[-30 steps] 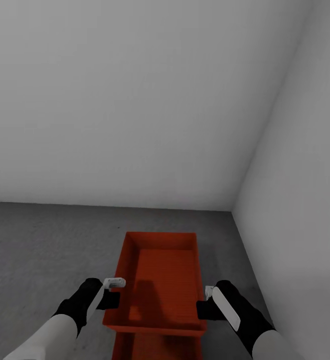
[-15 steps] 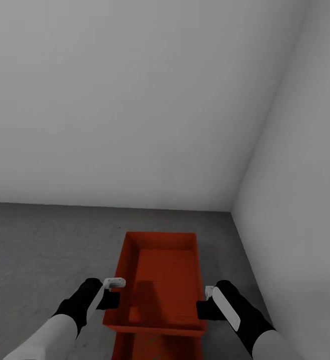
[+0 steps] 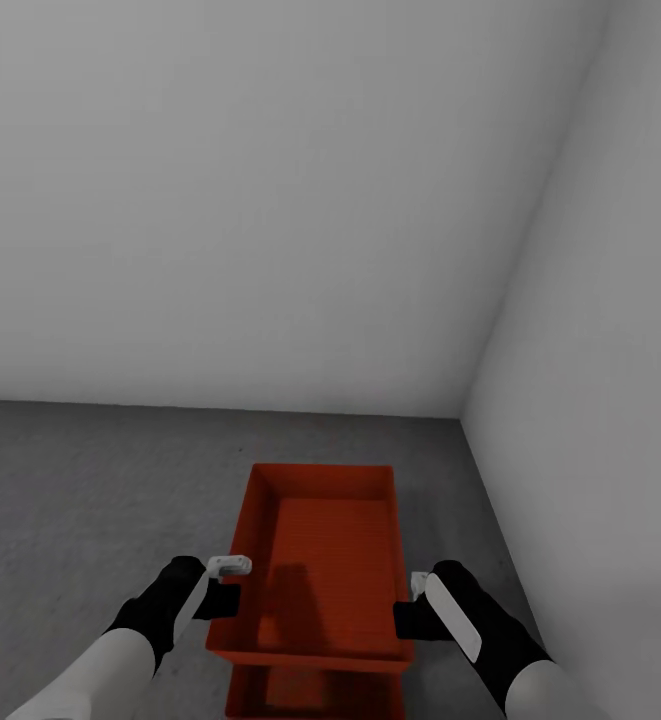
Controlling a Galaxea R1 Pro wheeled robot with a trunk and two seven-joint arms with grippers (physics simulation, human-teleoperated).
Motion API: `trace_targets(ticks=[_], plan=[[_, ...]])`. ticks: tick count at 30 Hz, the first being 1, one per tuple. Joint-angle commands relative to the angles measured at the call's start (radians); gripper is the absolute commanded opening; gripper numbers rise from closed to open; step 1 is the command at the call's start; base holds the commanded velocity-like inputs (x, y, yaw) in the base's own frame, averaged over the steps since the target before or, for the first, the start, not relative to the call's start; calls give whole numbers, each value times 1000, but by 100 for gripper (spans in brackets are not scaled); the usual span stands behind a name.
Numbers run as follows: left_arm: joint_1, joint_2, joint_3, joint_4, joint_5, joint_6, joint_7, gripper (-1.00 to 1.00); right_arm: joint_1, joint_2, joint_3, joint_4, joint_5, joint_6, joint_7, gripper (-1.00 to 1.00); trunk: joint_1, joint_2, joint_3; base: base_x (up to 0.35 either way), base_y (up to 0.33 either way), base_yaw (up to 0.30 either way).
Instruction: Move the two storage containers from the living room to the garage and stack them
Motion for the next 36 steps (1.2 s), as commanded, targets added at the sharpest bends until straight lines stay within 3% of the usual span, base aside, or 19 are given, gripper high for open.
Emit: trace_targets(ticks=[1, 17, 36], plan=[[0, -4, 12, 0, 5, 6, -13, -100, 0, 0, 4, -1, 11, 4, -3, -100, 0, 0, -1, -2, 0, 0], [-1, -4, 13, 0, 5, 6, -14, -100, 0, 0, 5, -1, 11, 4, -3, -100, 0, 0, -1, -119, 0, 0], [-1, -4, 13, 0, 8, 6, -14, -100, 0, 0, 0, -1, 11, 4, -3, -100, 0, 0, -13, -7, 0, 0]])
